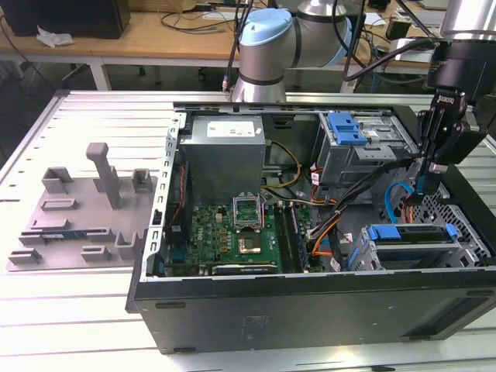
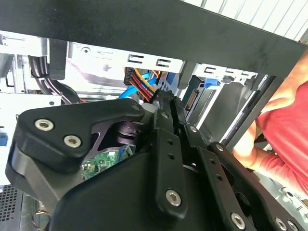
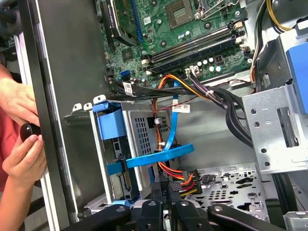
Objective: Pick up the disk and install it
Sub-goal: 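Insert the first disk wire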
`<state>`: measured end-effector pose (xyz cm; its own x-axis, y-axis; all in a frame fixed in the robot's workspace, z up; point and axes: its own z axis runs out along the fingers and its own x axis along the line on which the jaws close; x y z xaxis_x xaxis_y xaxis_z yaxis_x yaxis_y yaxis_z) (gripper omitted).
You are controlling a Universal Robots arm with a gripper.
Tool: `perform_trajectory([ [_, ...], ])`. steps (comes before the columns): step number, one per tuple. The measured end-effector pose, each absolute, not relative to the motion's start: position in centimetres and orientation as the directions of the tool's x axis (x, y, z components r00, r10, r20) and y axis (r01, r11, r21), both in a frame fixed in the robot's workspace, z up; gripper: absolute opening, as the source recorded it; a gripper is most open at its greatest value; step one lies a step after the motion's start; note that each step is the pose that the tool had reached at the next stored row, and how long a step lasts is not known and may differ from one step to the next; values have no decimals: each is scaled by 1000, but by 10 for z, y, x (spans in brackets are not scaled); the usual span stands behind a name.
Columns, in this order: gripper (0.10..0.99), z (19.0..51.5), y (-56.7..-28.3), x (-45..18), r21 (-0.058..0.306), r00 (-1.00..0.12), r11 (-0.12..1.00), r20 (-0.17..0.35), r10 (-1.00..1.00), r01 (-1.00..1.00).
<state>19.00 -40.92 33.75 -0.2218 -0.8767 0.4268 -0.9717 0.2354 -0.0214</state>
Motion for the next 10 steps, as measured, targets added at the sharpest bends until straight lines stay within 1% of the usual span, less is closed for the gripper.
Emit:
perform_trajectory([
  [5, 169, 338, -409, 189, -22, -222, 235, 426, -877, -972],
  [9, 169, 343, -411, 188, -16, -210, 222, 390, -896, -975],
  [10, 169, 345, -412, 188, -15, -206, 217, 388, -898, -976],
])
